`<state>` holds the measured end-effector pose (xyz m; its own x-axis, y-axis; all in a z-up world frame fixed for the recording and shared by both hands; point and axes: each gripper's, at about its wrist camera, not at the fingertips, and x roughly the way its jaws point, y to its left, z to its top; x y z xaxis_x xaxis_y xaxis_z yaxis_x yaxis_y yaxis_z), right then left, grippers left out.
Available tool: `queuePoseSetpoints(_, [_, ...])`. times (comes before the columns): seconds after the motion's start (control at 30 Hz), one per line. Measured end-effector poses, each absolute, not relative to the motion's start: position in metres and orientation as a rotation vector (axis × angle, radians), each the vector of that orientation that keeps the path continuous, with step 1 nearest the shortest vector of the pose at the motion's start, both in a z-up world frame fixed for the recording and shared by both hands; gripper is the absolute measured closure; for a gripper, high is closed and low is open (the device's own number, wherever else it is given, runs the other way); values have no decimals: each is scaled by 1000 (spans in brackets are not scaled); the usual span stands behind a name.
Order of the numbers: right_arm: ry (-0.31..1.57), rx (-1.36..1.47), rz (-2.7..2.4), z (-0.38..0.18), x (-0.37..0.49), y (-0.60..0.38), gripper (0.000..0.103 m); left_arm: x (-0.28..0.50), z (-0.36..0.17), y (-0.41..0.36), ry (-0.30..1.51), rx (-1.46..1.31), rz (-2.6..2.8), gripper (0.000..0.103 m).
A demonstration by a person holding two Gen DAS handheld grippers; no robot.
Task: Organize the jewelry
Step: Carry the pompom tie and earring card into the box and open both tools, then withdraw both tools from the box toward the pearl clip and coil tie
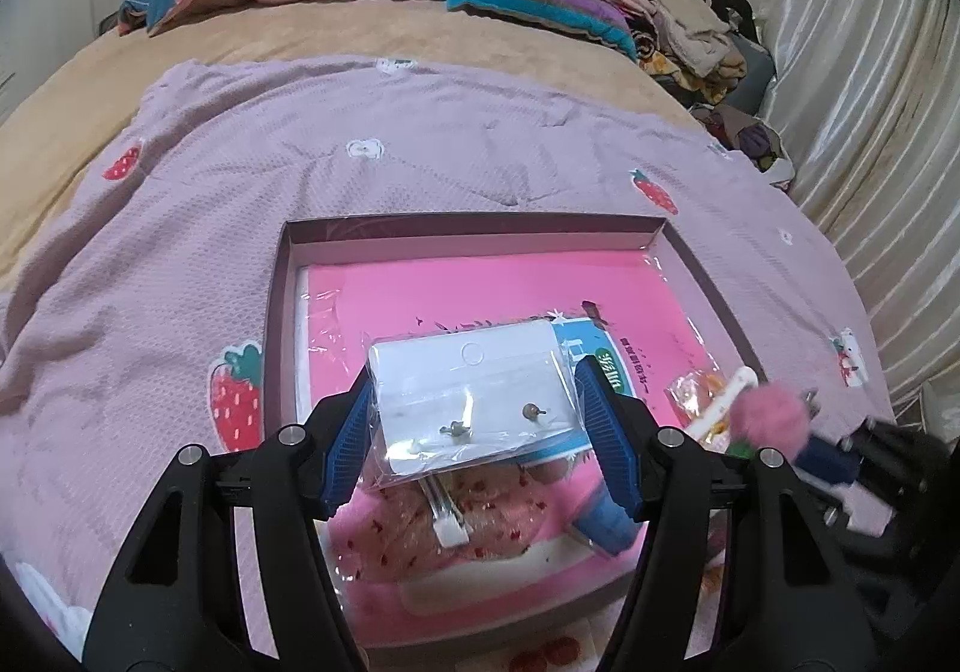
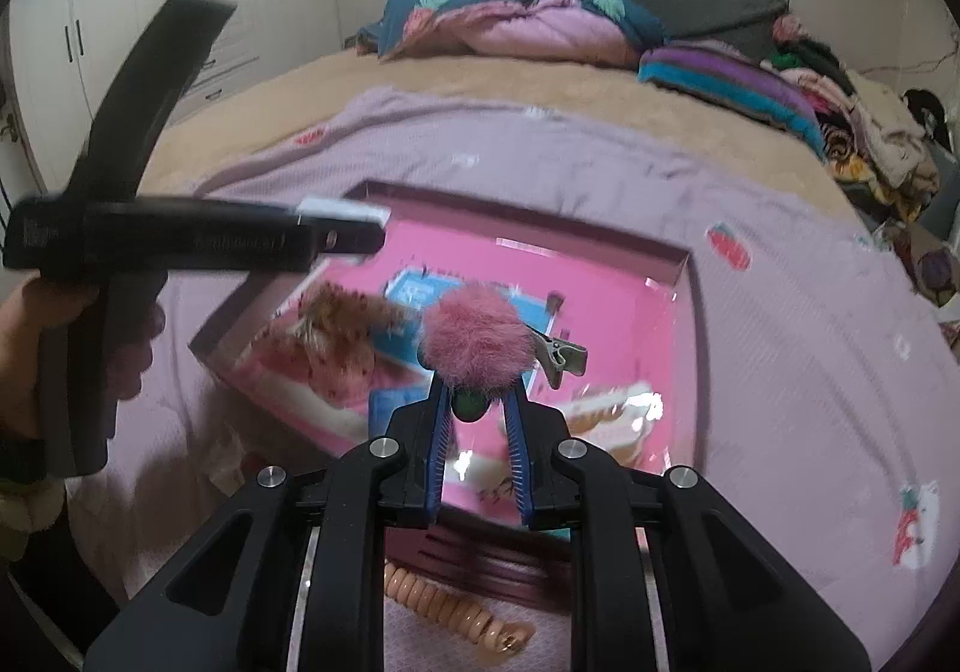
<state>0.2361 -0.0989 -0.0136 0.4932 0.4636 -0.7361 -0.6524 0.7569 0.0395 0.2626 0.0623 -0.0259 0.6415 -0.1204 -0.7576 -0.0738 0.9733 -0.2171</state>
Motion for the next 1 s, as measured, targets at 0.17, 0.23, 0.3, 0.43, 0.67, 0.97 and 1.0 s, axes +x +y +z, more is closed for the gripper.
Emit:
queuePoseSetpoints(0.17, [857, -233, 679, -25, 238, -101, 83, 265, -29, 61, 883, -235, -20, 47])
queuePoseSetpoints(0.23, [868, -223, 666, -27, 238, -103, 83, 264, -30, 61, 886, -235, -16, 47])
queuePoseSetpoints(0.3, [875, -214, 661, -26, 238, -106, 77, 263, -30, 60, 890, -232, -13, 46])
queuePoseSetpoints(0.43, [860, -175, 640, -17, 235, -117, 61, 259, -29, 59, 887, -229, -9, 43])
queuePoseSetpoints(0.67, [796, -101, 595, 12, 227, -146, 40, 243, -15, 56, 859, -228, -6, 34])
queuePoseSetpoints(0.97, [726, -32, 548, 47, 206, -177, 26, 215, 19, 52, 792, -225, 5, 15])
queuePoseSetpoints(1.0, [721, -27, 545, 50, 204, -180, 26, 211, 23, 52, 783, -226, 7, 13])
